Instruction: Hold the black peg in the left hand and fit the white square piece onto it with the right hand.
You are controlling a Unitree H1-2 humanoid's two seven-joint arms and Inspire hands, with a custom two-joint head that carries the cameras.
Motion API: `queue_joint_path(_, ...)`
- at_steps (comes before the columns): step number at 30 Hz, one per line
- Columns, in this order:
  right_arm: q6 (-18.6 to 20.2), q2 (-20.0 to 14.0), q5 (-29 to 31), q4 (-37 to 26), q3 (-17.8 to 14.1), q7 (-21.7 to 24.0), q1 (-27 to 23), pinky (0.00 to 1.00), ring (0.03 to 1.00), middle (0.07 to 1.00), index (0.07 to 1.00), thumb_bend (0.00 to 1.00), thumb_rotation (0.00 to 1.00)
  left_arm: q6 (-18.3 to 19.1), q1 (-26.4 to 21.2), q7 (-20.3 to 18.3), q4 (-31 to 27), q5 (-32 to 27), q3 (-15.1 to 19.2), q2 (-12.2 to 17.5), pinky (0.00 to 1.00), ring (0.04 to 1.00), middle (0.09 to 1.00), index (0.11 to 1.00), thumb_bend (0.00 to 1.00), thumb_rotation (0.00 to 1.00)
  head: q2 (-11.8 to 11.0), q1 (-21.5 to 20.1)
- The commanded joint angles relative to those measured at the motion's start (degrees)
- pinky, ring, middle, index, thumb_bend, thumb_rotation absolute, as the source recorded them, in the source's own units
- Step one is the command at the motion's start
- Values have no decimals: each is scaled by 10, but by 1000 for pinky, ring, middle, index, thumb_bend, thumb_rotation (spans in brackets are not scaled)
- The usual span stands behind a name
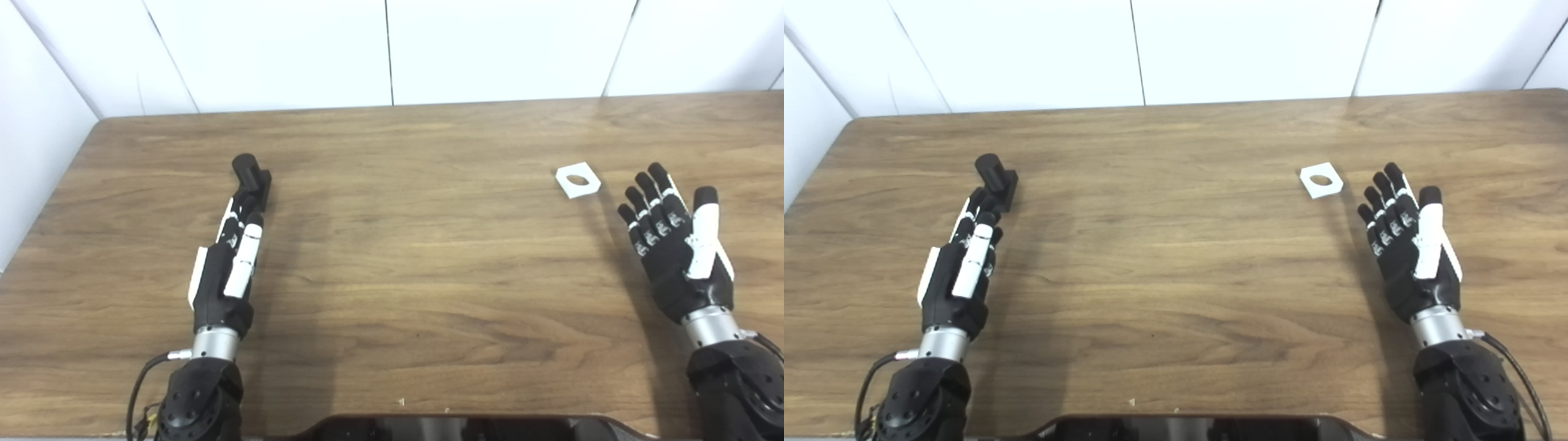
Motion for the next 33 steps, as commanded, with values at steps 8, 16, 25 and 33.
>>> queue_joint_path(8,-18,-10,9,-10,-5,14,-18,1000,1000,1000,1000,577,1000,3,-6,5,-37,2,-3,-5,1000,1000,1000,1000,370,681,-2,4)
queue_joint_path(16,-22,-14,6,-3,-5,17,-18,1000,1000,1000,1000,584,1000,18,-6,13,-47,10,-5,-10,1000,1000,1000,1000,370,629,-4,7)
queue_joint_path(25,-24,-18,10,3,-8,26,-16,1000,1000,1000,1000,585,1000,48,-7,51,-69,95,-17,-13,1000,1000,996,980,392,660,-9,18)
queue_joint_path(33,-31,-26,9,17,-7,40,-15,1000,1000,1000,1000,604,1000,116,-15,94,-110,268,-47,-16,939,965,981,967,533,582,-14,31)
